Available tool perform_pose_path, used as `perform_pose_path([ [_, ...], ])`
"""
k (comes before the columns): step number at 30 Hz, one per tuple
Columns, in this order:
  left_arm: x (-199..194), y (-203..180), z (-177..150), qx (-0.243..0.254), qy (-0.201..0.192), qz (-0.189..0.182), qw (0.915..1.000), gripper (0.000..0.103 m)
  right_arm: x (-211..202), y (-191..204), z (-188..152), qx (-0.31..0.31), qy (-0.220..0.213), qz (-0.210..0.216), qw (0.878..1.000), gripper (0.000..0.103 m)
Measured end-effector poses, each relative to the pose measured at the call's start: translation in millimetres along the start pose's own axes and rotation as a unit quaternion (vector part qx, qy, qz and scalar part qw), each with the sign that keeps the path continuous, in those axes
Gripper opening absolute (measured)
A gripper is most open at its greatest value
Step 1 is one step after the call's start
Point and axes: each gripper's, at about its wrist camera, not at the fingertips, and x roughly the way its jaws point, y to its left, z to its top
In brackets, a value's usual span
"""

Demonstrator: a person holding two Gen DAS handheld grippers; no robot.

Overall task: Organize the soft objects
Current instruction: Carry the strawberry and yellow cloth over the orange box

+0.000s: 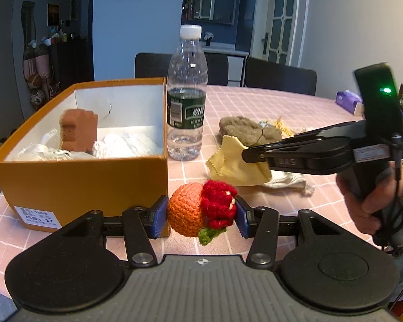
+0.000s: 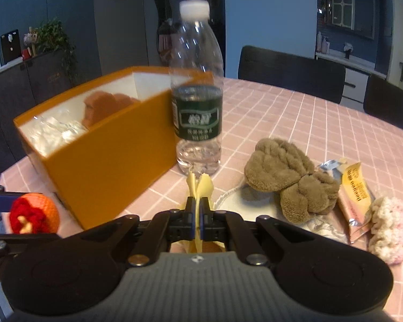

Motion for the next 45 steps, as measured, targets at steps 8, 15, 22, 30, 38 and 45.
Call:
perform_pose_path([
  [8,-30.8,9.2,17.5,0.031,-0.038,-0.001,0.9988,0.058,-65.3,21.0,23.4,-0.029,-0.044,0.023,0.998,0.0],
  [15,-47.6,30.4,43.4,0.074,-0.062,0.017,0.9952,0.058,-89.0,42.9,58.4,-0.048,-0.071,0.057,0.995,0.0],
  [22,-32.3,48.9,78.1,0.128,-0.061,0.031,0.9895,0.058,-68.3,81.9,99.6,-0.111,-0.078,0.043,0.99,0.0],
  [30,17.7,58.6,98.7,0.232,-0.033,0.023,0.9719,0.058,-7.6,101.5,143.7,-0.174,-0.031,0.013,0.984,0.0],
  [38,73.8,68.9,95.9,0.349,0.009,0.026,0.9368,0.058,59.6,113.2,167.9,-0.257,0.025,-0.008,0.966,0.0],
  [45,103.9,82.7,98.6,0.392,0.023,0.006,0.9196,0.058,99.5,113.3,174.3,-0.321,0.063,-0.009,0.945,0.0],
])
